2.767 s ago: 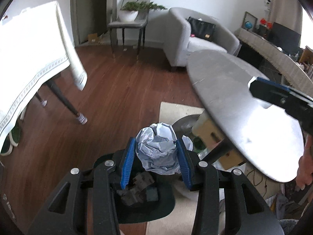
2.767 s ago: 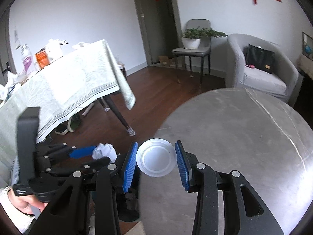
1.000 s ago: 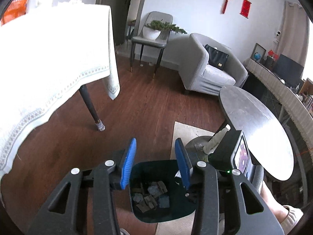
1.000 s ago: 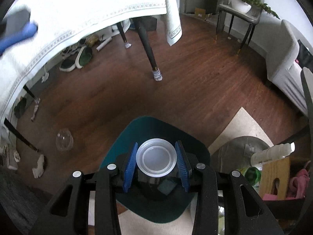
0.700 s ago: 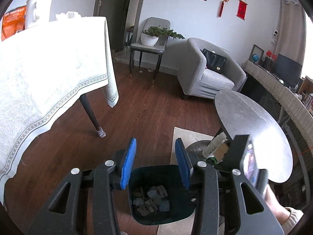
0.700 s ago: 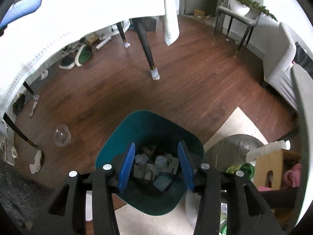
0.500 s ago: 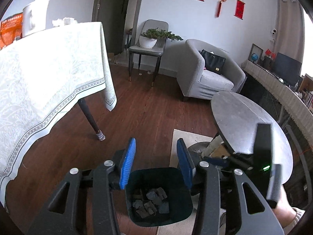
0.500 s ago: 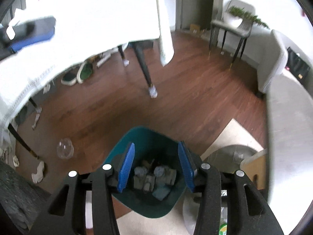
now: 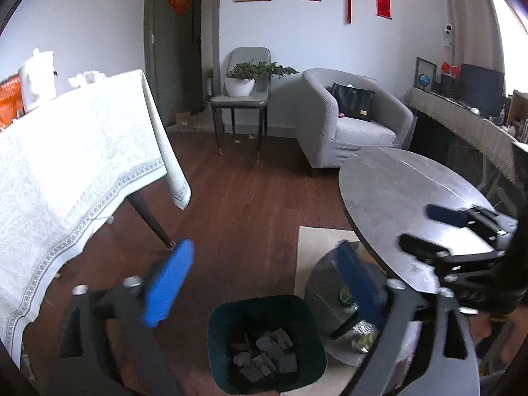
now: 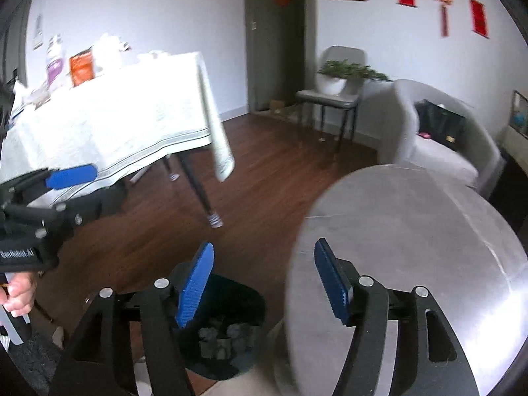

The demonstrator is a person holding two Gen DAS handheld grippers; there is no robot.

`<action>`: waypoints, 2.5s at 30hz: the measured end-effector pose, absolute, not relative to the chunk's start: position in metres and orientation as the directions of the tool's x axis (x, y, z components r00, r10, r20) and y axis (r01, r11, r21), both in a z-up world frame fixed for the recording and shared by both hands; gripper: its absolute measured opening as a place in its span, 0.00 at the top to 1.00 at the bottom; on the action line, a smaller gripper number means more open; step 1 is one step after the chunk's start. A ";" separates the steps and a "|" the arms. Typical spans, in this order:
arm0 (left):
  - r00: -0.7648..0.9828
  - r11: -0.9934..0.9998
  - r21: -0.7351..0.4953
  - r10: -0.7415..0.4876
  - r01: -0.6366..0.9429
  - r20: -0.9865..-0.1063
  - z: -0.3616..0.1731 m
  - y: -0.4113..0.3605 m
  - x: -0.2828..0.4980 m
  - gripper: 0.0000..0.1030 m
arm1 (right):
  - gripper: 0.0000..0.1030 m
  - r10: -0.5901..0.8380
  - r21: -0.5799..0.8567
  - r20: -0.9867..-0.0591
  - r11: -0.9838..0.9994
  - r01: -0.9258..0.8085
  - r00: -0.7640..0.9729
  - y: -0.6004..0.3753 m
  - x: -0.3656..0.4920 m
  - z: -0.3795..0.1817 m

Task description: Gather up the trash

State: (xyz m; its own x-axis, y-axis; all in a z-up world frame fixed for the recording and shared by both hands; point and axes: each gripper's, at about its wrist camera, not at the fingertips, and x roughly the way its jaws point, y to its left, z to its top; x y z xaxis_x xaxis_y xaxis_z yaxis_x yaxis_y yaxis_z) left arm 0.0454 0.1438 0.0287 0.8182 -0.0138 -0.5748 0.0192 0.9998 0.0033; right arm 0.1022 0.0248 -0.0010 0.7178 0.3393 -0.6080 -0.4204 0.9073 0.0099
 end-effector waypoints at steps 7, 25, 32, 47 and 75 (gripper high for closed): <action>0.822 1.000 -0.001 -0.006 0.007 -0.570 0.025 0.125 0.048 0.05 | 0.19 0.253 -0.009 -0.582 0.948 -0.317 0.773 -0.025 0.093 0.006; 0.812 1.000 0.013 0.002 0.007 -0.584 -0.003 0.088 0.040 0.04 | 0.05 0.271 0.066 -0.551 0.957 -0.282 0.789 -0.094 0.059 -0.006; 0.808 1.000 0.015 0.007 0.002 -0.589 -0.007 0.082 0.044 0.04 | 0.05 0.261 0.046 -0.570 0.957 -0.286 0.779 -0.099 0.057 -0.010; 0.806 1.000 0.009 -0.002 0.010 -0.592 -0.010 0.079 0.046 0.04 | 0.05 0.244 0.030 -0.576 0.960 -0.278 0.780 -0.104 0.057 -0.012; 0.806 1.000 0.010 0.002 0.005 -0.591 -0.010 0.078 0.045 0.04 | 0.05 0.243 0.034 -0.577 0.961 -0.275 0.780 -0.106 0.059 -0.013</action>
